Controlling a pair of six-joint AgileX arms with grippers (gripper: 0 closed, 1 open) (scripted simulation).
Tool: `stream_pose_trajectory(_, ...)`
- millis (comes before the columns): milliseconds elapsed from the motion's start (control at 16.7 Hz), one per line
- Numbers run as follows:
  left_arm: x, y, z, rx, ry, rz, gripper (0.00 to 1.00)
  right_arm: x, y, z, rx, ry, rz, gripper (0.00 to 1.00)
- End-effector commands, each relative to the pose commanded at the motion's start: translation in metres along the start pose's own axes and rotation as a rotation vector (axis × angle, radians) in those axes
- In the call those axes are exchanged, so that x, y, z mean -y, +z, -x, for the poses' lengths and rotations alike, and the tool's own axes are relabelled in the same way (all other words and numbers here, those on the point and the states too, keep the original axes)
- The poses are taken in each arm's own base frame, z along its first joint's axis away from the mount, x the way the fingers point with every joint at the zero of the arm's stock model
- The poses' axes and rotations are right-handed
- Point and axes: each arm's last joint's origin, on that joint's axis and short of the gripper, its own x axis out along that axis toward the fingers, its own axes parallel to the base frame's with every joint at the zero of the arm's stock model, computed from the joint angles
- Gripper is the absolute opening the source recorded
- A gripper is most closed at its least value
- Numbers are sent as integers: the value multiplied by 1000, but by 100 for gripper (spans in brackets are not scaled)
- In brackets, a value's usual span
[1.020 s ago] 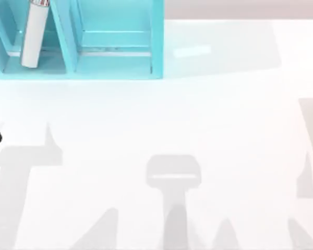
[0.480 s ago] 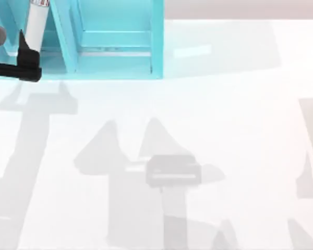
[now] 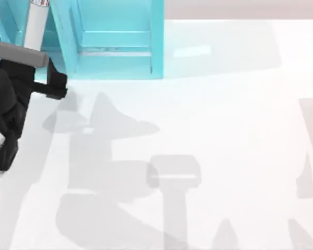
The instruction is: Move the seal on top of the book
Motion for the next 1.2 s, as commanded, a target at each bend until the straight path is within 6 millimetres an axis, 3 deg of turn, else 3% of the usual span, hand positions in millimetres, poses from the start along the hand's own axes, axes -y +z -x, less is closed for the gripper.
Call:
stream_pose_trajectory(540, 4, -10, -9, -14, -2, -14, 100, 0, 0, 0, 0, 0, 0, 100)
stream_pose_trajectory(1200, 5, -10, -103, -9, -3, -15, 100, 0, 0, 0, 0, 0, 0, 100)
